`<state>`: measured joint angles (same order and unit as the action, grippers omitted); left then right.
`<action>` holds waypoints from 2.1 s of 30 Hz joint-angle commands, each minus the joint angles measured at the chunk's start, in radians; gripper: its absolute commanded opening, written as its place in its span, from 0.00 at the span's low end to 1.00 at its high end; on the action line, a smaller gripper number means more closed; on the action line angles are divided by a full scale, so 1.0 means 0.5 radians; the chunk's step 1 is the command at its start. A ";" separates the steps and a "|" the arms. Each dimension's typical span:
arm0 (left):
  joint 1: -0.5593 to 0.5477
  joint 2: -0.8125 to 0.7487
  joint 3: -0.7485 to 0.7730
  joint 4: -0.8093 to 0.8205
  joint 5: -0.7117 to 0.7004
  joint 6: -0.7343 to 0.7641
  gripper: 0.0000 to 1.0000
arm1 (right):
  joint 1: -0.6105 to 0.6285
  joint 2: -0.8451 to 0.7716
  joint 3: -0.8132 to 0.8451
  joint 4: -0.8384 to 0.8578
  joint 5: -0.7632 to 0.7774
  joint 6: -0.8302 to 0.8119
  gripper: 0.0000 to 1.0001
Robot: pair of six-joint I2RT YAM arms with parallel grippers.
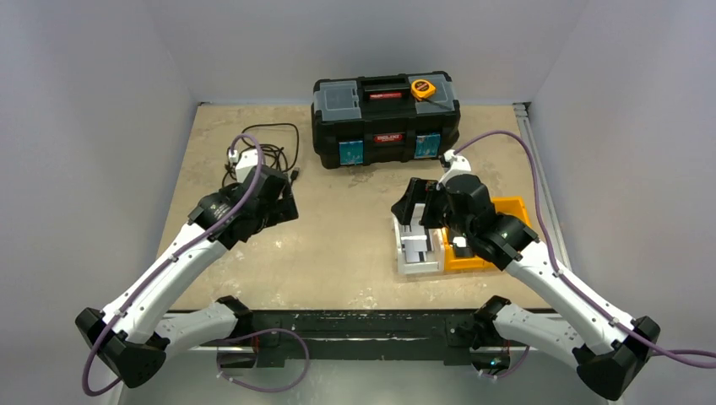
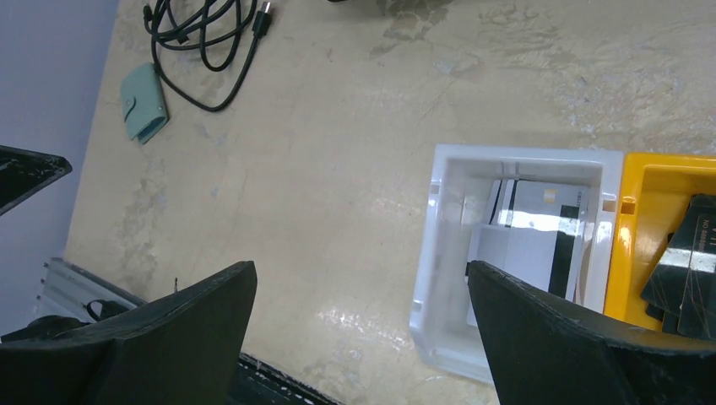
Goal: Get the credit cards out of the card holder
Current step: Move the card holder to the center of the board.
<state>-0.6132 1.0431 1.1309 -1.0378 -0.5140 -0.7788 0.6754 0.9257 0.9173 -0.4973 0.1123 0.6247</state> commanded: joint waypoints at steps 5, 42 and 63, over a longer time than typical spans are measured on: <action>0.117 -0.001 0.028 -0.159 -0.189 -0.183 1.00 | -0.002 0.044 0.072 0.071 -0.021 -0.086 0.99; 1.906 0.945 -0.093 0.733 0.682 -0.056 0.67 | -0.002 0.227 0.017 0.234 -0.337 -0.160 0.99; 2.051 1.527 0.328 0.656 0.657 -0.118 0.49 | -0.002 0.421 -0.079 0.411 -0.379 -0.231 0.99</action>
<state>0.4057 1.7958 1.2713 -0.6773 -0.1646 -0.8211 0.6758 1.1275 0.8757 -0.3290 -0.0551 0.5430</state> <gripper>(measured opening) 0.514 0.987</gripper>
